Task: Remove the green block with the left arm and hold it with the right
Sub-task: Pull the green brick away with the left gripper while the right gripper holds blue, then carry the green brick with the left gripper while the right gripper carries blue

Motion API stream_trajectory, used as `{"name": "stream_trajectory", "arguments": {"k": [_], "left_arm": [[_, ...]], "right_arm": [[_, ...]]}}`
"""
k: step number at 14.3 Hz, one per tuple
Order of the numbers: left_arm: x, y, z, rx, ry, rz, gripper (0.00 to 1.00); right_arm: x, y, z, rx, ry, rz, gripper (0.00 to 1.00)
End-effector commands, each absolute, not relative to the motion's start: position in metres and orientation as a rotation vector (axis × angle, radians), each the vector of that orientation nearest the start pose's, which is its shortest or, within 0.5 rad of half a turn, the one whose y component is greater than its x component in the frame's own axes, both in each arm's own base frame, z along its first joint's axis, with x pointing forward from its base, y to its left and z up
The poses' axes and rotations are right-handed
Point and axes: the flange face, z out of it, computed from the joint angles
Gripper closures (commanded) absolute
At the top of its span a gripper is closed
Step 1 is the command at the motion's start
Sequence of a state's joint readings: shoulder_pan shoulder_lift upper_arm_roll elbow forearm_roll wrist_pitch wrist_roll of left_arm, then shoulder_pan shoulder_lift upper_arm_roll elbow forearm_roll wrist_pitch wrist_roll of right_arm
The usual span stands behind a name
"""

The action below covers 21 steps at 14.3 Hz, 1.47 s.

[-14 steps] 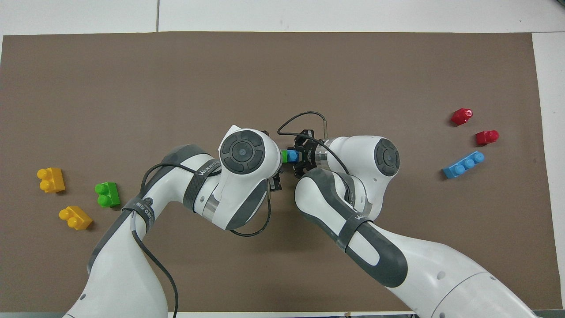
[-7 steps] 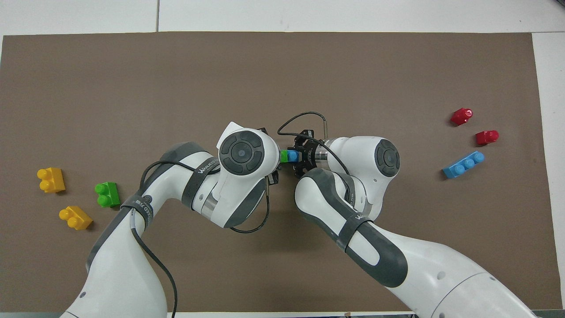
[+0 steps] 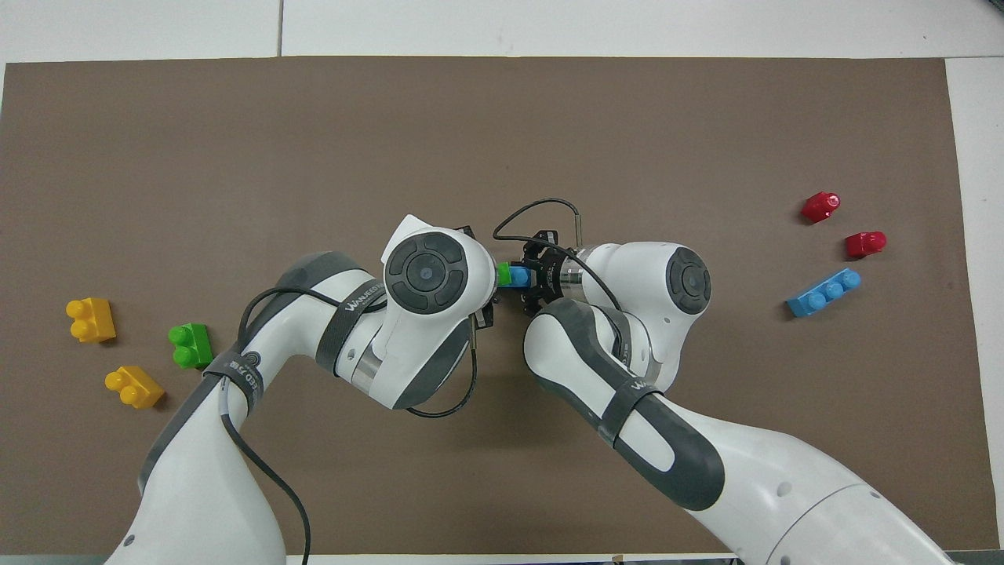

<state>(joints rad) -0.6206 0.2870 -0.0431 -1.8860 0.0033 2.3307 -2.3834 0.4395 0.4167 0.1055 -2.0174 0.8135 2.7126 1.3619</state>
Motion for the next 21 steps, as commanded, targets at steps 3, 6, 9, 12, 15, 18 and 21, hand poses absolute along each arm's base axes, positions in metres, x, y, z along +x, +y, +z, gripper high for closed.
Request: {"name": "stream_trajectory", "arguments": {"k": [3, 6, 9, 12, 15, 18, 21], "left_arm": [[0.499, -0.359, 0.417, 1.91, 2.326, 0.005, 1.0], [0.502, -0.342, 0.426, 2.005, 2.281, 0.014, 1.0], [0.513, -0.315, 0.426, 2.162, 2.184, 0.019, 1.0], [0.529, -0.273, 0.417, 2.302, 2.076, 0.019, 1.0], [0.552, -0.217, 0.415, 2.404, 1.965, 0.026, 1.0], [0.57, -0.159, 0.412, 2.509, 1.834, 0.031, 1.0], [0.584, -0.101, 0.411, 2.588, 1.721, 0.043, 1.0]], "right_arm": [[0.55, 0.29, 0.258, -1.873, 1.849, 0.294, 1.0], [0.564, 0.28, 0.281, -1.846, 1.832, 0.299, 1.0], [0.583, 0.25, 0.32, -1.864, 1.772, 0.337, 1.0], [0.607, 0.187, 0.353, -1.901, 1.691, 0.36, 1.0], [0.63, 0.117, 0.376, -2.002, 1.647, 0.391, 1.0], [0.638, 0.06, 0.384, -2.051, 1.647, 0.402, 1.0], [0.643, 0.015, 0.38, -2.149, 1.675, 0.392, 1.0]]}}
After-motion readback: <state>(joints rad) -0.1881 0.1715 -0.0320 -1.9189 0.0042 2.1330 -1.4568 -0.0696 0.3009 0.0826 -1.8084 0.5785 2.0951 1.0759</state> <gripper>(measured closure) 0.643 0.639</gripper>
